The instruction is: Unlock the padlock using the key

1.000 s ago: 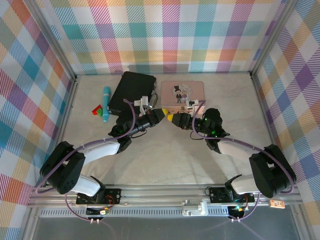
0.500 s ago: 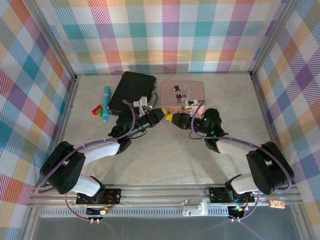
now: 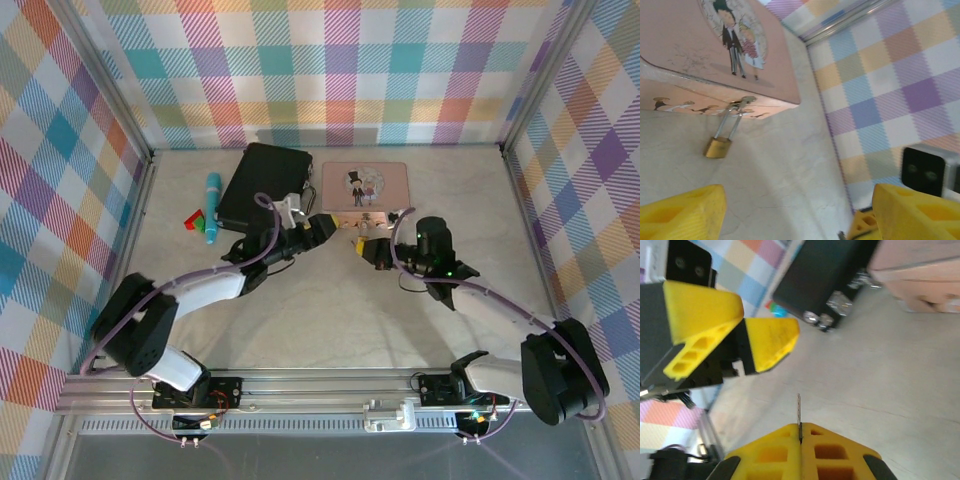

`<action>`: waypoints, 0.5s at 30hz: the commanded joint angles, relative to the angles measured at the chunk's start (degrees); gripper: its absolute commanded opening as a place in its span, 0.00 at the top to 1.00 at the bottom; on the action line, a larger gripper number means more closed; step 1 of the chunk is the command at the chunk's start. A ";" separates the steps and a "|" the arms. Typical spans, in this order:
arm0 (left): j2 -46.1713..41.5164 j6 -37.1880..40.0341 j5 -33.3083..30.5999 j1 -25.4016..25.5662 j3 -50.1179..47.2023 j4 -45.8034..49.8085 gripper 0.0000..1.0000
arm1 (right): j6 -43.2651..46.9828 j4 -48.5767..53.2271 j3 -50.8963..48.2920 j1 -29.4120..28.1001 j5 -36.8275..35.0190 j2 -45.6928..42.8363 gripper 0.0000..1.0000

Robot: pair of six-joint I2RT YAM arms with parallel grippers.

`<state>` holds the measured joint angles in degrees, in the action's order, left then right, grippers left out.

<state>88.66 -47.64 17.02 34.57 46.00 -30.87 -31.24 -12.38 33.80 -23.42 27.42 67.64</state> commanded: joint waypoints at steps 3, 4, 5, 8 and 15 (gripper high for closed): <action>10.69 6.77 0.36 1.60 9.70 11.05 0.28 | 11.11 20.25 3.27 7.42 -3.26 -1.60 1.00; 12.44 7.90 -0.23 2.32 11.53 12.66 0.28 | 11.83 21.90 3.59 8.71 -3.50 -1.63 1.00; 14.39 9.02 -1.26 3.13 13.65 14.60 0.28 | 12.46 23.65 4.03 10.10 -3.74 -1.71 1.00; 19.73 11.03 -3.92 4.70 19.89 20.45 0.28 | 14.28 26.77 4.65 13.51 -3.66 -1.94 1.00; 31.10 17.01 -8.93 6.82 32.72 29.99 0.30 | 14.64 27.32 4.22 16.48 -1.51 -4.78 1.00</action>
<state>117.32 -34.76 10.85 40.77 74.91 -6.63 -18.52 12.97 36.75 -7.18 24.14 64.38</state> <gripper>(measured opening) 0.703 0.056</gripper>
